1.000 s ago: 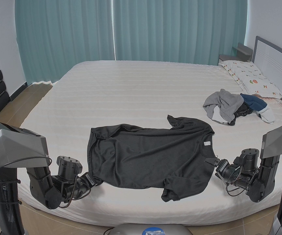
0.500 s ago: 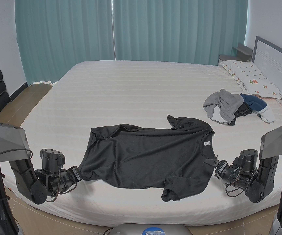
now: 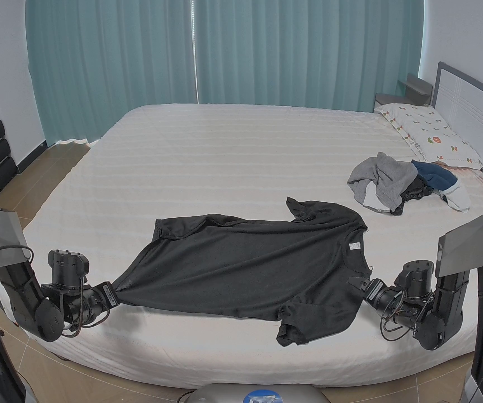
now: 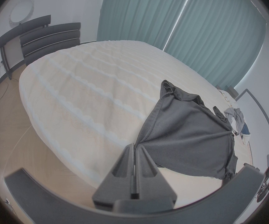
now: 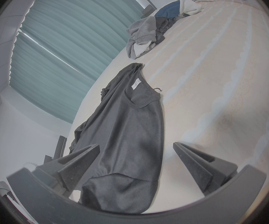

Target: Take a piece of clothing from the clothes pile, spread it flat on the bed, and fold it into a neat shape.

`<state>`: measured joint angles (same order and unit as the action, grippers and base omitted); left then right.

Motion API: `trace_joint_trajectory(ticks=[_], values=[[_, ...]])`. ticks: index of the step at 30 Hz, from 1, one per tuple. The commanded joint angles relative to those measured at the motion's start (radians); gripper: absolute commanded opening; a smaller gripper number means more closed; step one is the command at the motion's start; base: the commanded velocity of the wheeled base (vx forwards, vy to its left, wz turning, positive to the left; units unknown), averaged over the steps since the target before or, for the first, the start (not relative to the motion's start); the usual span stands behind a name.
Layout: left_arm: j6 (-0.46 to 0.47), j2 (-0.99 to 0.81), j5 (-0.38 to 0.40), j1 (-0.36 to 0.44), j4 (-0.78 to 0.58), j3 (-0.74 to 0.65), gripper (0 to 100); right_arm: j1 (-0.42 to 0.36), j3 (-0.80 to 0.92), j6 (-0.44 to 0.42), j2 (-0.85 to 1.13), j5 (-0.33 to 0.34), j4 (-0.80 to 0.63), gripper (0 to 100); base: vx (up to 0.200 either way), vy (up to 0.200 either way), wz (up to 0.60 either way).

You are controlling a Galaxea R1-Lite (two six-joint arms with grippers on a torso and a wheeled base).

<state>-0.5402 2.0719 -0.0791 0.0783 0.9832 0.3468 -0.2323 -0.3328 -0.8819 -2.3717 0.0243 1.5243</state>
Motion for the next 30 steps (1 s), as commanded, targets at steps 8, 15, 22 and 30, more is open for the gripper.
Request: trace_joint_trajectory(ticks=[8, 15, 22, 30], values=[[-0.006, 0.043, 0.013, -0.008, 0.002, 0.024, 0, -0.004, -0.068, 0.047, -0.072, -0.029, -0.007, 0, 0.000, 0.000, 0.00], [-0.015, 0.086, 0.039, -0.006, 0.008, 0.034, 0, 0.033, -0.126, 0.081, -0.064, -0.056, 0.004, 0, 0.000, 0.000, 0.00], [-0.064, 0.142, 0.062, -0.012, 0.014, 0.072, 0, 0.077, -0.235, 0.135, -0.037, -0.046, -0.092, 0, 0.000, 0.000, 0.00], [-0.080, 0.169, 0.065, -0.037, 0.014, 0.097, 0, 0.082, -0.379, 0.199, -0.031, -0.046, -0.233, 0, 0.000, 0.000, 0.00]])
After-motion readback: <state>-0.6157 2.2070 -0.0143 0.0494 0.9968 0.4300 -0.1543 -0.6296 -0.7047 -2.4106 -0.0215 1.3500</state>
